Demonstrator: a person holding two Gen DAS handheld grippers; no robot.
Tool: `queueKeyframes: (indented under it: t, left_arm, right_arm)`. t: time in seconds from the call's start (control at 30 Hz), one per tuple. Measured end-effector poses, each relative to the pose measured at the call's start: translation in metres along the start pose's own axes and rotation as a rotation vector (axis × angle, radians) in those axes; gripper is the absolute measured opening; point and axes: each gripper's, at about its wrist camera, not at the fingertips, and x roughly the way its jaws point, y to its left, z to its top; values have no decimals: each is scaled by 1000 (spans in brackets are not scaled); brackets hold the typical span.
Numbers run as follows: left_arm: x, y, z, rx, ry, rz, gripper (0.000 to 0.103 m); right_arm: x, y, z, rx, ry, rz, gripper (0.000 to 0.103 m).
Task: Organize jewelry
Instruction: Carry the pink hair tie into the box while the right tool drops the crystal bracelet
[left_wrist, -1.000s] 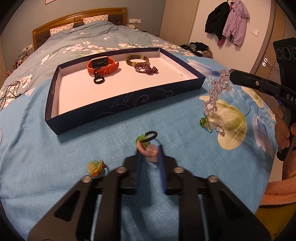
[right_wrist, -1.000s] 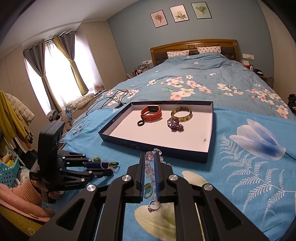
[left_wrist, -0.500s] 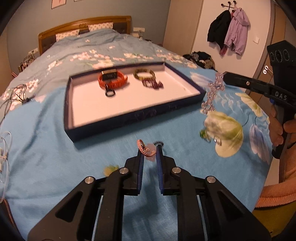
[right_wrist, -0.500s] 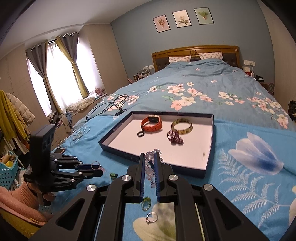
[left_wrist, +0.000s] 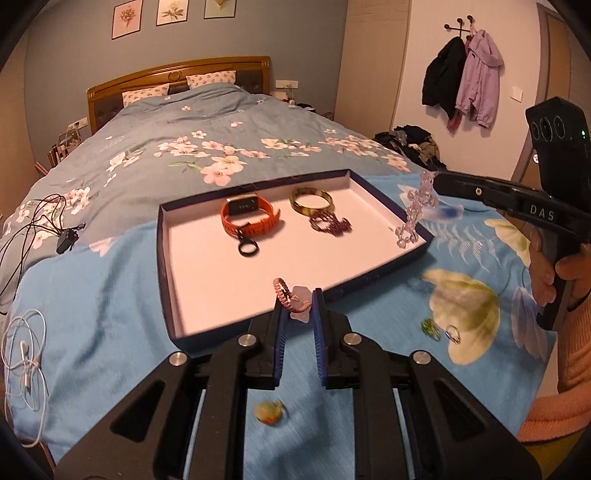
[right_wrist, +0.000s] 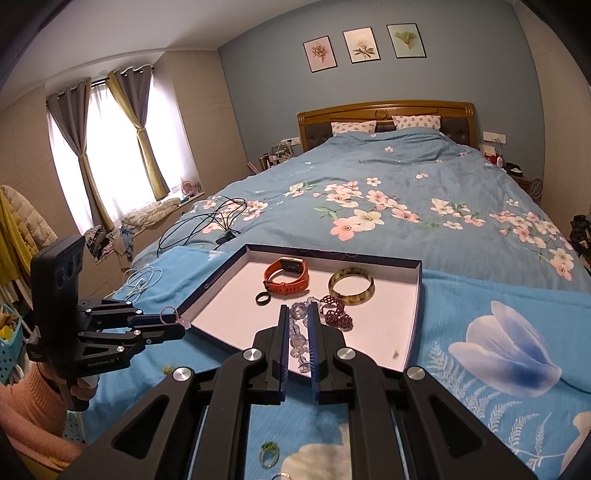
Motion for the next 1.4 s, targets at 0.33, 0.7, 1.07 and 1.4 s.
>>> queueKeyframes:
  t: [0.33,0.7,1.07,1.4]
  left_arm:
    - [24,10,16,0,17,11,14]
    - [51,14,22,-7,54,8,14]
    - [72,16,25,-10,88,18,14]
    - [87,20,29,-24,118,16,14]
  right_arm:
    - [28,-8,7,5,37,-24,8]
    - [47,-12,11,7,66,-29,8]
    - [59,-13,13,9,88,-38,8]
    - [66,-16,15,12,92,-49,7]
